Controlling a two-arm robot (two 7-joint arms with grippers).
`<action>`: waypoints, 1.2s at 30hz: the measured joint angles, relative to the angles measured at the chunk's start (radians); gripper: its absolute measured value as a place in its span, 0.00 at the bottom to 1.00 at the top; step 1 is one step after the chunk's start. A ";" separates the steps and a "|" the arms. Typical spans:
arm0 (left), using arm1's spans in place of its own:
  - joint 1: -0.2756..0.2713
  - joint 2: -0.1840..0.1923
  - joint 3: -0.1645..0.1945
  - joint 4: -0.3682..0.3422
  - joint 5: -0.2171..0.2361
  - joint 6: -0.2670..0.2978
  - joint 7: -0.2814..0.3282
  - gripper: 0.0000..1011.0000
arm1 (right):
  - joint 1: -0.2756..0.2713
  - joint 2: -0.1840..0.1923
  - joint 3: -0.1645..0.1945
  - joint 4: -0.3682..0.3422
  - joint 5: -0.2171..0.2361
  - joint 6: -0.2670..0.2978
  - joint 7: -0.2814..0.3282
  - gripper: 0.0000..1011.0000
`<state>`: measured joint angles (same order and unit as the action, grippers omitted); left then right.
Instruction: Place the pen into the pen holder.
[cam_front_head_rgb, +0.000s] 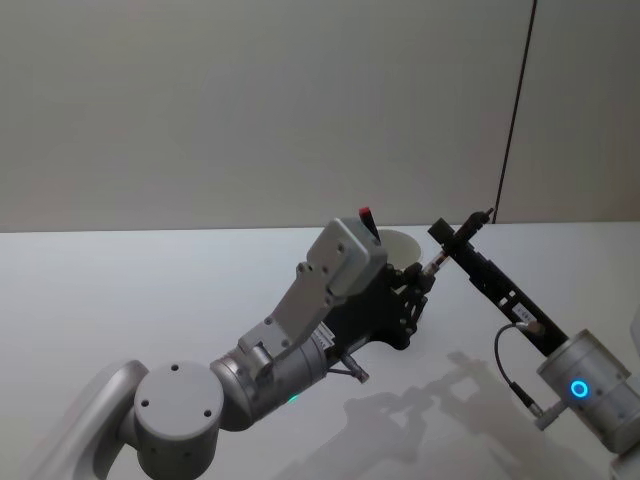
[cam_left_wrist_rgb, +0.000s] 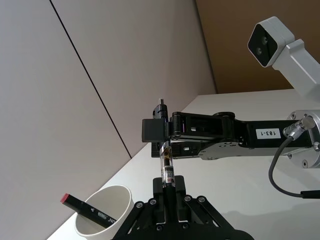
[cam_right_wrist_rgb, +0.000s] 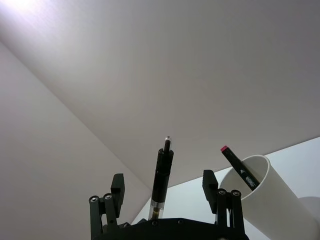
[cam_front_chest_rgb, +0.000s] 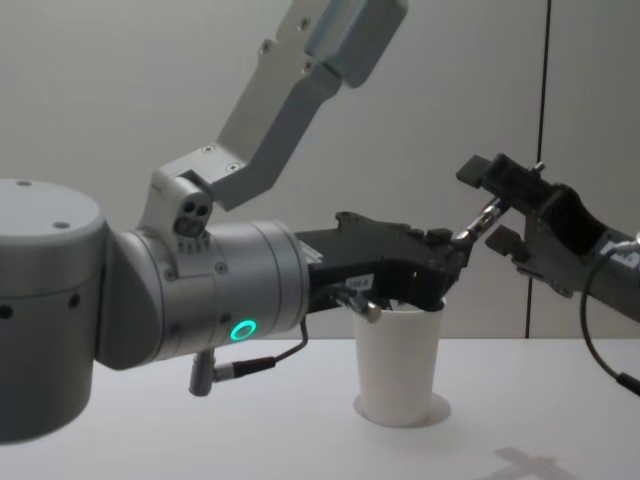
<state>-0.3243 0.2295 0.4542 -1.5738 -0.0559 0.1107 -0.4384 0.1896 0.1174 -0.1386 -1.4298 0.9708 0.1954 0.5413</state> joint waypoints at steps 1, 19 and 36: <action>0.000 0.000 0.000 0.000 0.000 0.000 0.000 0.14 | 0.000 0.000 -0.001 -0.001 0.001 -0.001 0.000 0.99; 0.000 0.000 0.000 0.000 0.000 0.000 0.000 0.14 | -0.002 0.013 -0.009 -0.010 0.003 -0.014 -0.008 0.43; 0.000 0.000 0.000 0.000 0.000 0.001 0.000 0.14 | -0.005 0.024 -0.015 -0.017 0.006 -0.030 -0.009 0.15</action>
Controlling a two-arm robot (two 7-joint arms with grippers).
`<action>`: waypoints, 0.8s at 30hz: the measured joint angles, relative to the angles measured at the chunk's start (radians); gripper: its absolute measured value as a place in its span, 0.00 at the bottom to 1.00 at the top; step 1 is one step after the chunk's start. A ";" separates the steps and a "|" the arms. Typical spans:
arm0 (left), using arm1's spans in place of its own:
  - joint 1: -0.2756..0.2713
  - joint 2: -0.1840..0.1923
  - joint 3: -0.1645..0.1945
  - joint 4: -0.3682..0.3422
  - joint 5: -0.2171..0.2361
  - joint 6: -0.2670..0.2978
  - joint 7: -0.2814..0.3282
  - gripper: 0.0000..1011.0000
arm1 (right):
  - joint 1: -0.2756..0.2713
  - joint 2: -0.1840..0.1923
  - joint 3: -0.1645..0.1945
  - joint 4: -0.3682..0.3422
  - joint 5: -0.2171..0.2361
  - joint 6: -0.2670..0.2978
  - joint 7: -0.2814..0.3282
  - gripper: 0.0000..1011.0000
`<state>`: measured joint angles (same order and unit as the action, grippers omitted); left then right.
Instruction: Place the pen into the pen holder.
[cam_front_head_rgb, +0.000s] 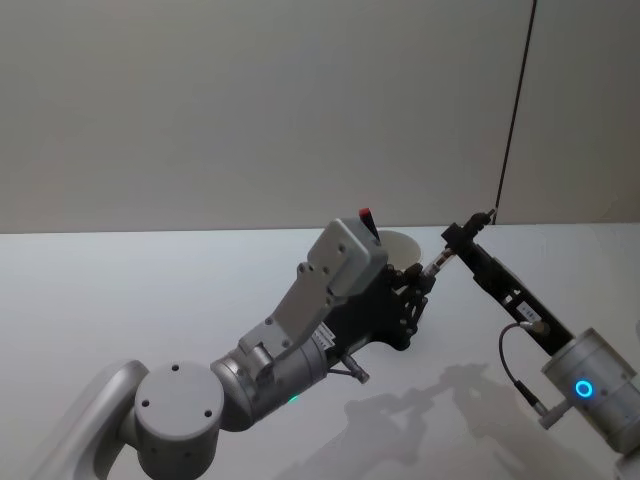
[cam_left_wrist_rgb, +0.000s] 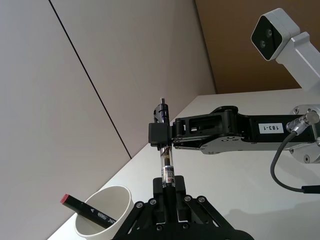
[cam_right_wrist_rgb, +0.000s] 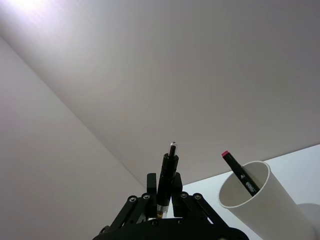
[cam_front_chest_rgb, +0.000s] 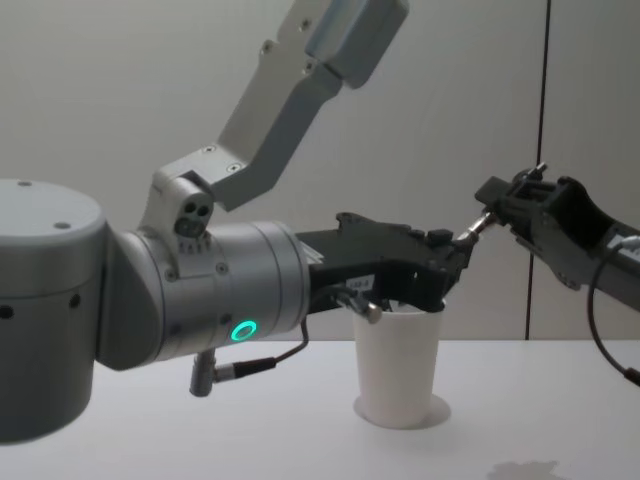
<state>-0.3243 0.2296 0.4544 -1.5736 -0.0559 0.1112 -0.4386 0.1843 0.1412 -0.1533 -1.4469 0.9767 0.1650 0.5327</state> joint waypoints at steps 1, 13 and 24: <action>0.000 0.000 0.000 0.000 0.000 0.000 0.000 0.14 | 0.000 0.000 0.000 0.000 0.000 -0.001 0.000 0.15; 0.000 0.000 -0.001 0.000 0.000 -0.001 0.001 0.25 | -0.001 0.006 -0.005 -0.001 0.000 -0.014 -0.009 0.14; 0.000 0.000 0.000 0.000 0.000 -0.001 0.001 0.60 | -0.001 0.008 -0.012 -0.001 0.000 -0.022 -0.011 0.14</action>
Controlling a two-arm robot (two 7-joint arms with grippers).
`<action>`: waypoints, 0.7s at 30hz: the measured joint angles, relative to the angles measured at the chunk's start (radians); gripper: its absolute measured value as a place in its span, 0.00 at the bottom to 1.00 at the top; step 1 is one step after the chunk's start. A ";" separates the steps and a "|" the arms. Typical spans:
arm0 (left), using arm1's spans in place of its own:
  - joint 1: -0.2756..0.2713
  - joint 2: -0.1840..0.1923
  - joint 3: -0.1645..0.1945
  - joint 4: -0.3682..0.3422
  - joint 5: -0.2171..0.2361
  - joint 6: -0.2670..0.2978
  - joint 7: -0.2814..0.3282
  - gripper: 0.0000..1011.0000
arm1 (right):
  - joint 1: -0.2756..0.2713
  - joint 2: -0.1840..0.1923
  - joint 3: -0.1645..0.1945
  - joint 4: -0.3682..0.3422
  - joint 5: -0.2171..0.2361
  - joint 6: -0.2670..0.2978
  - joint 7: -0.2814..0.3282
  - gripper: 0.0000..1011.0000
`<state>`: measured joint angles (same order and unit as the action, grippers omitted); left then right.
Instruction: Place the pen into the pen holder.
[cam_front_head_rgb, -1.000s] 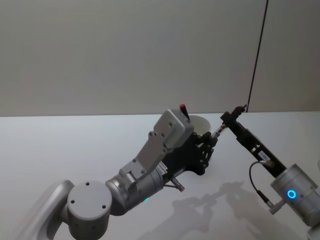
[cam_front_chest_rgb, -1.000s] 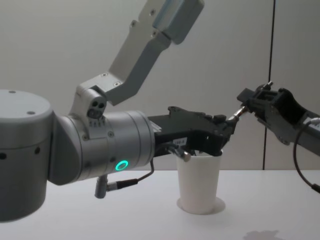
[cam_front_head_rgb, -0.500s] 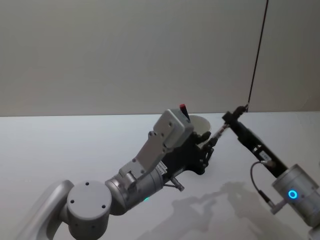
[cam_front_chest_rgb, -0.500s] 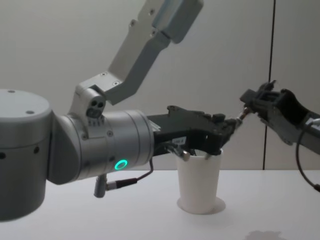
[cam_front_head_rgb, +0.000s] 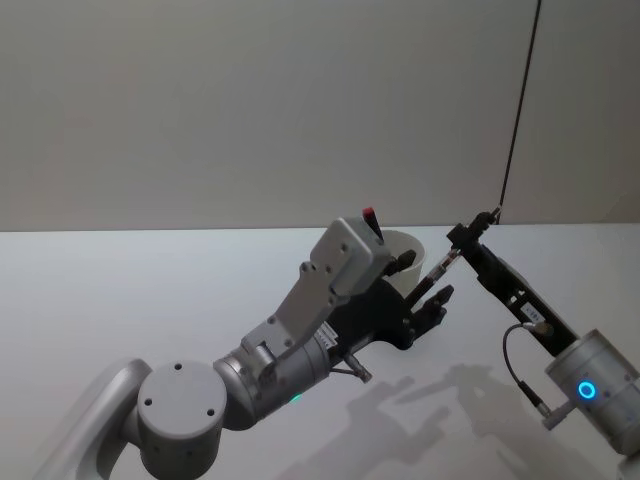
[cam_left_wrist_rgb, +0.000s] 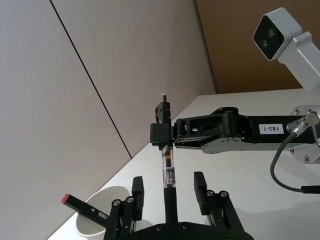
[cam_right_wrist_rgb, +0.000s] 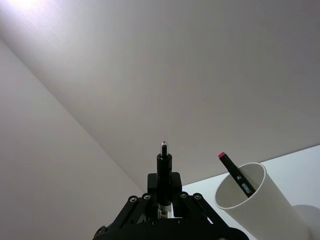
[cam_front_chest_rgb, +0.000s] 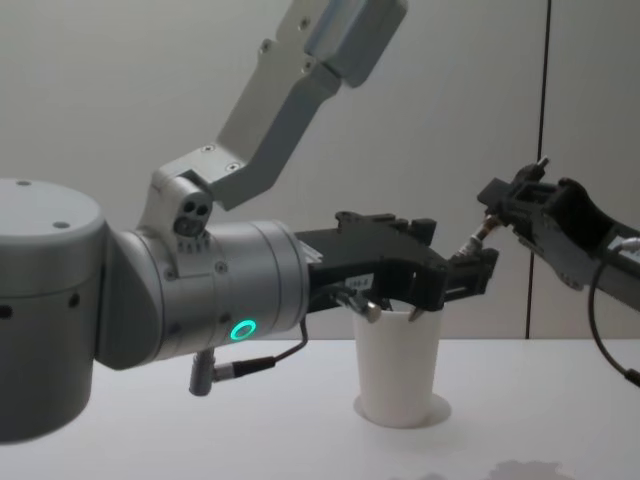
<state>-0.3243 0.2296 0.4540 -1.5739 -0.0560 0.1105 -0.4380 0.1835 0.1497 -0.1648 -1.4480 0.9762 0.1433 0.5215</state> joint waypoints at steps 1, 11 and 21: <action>0.000 0.000 0.000 0.000 0.000 0.000 0.000 0.64 | 0.000 0.001 -0.001 0.000 -0.001 -0.002 -0.001 0.14; 0.000 0.000 0.000 0.000 0.000 0.000 0.000 0.91 | 0.002 0.008 -0.006 -0.006 -0.031 -0.020 -0.003 0.14; 0.000 0.000 0.000 0.000 0.000 0.000 0.000 0.99 | 0.013 0.028 -0.005 -0.018 -0.116 -0.046 -0.002 0.14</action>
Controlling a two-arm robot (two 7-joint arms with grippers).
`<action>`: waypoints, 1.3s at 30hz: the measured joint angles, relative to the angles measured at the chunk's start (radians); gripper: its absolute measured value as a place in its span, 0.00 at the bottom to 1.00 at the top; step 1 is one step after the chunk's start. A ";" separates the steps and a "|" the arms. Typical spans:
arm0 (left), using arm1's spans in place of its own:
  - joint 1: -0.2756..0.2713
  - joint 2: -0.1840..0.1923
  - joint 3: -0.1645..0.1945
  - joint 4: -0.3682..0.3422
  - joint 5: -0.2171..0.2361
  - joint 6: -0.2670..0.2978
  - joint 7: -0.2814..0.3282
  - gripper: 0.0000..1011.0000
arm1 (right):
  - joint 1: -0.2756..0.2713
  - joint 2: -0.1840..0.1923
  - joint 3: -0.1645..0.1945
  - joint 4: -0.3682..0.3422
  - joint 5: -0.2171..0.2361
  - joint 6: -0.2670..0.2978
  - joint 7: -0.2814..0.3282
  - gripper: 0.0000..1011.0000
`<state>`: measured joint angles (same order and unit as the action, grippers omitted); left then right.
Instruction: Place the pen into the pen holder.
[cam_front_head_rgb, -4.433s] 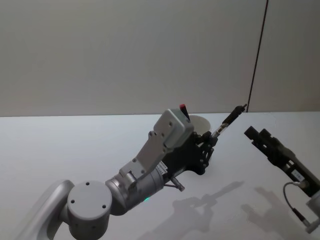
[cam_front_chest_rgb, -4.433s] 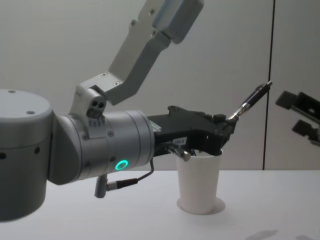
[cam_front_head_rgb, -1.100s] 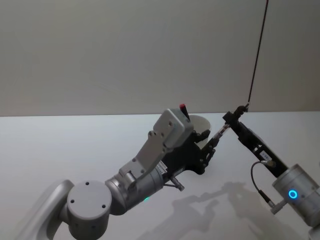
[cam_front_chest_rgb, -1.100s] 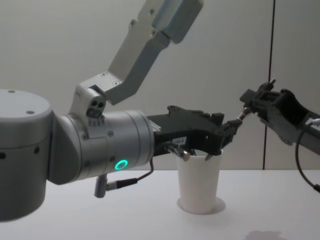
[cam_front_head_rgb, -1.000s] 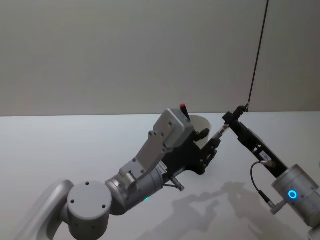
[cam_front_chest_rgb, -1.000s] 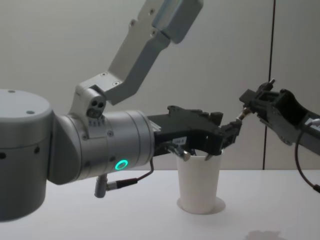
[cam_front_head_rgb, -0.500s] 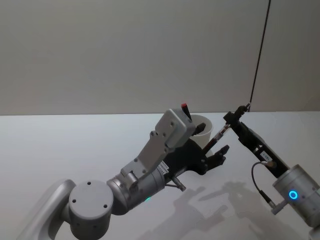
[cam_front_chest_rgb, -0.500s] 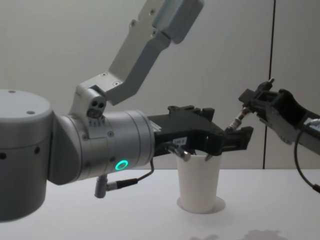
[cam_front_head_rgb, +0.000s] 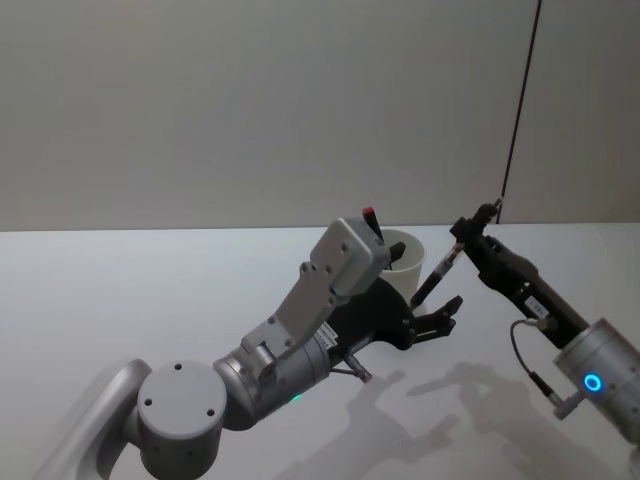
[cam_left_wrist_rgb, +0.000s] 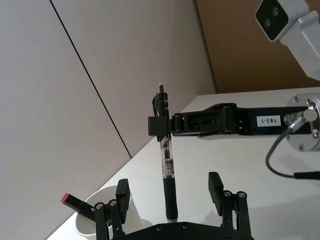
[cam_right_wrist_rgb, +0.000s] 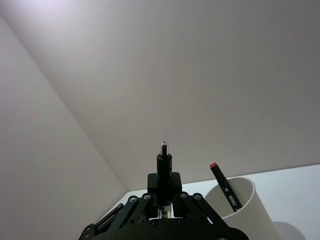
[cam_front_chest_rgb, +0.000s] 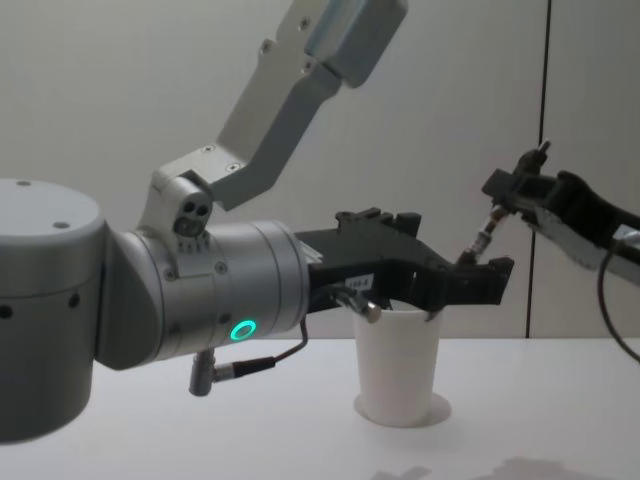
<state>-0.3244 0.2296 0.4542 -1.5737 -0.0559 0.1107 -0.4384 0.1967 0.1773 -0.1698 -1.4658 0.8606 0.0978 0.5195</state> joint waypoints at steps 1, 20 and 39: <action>0.000 0.000 0.000 0.000 0.000 0.000 0.000 0.99 | 0.002 0.002 0.001 -0.001 -0.006 -0.001 0.001 0.14; 0.000 0.000 0.000 0.000 0.000 0.000 0.000 0.99 | 0.059 0.059 0.036 -0.004 -0.124 -0.013 0.031 0.14; 0.000 0.000 0.000 0.000 0.000 0.000 0.000 0.99 | 0.176 0.077 0.046 0.080 -0.202 -0.016 0.099 0.14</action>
<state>-0.3244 0.2296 0.4542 -1.5737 -0.0559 0.1107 -0.4383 0.3724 0.2543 -0.1238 -1.3858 0.6585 0.0817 0.6183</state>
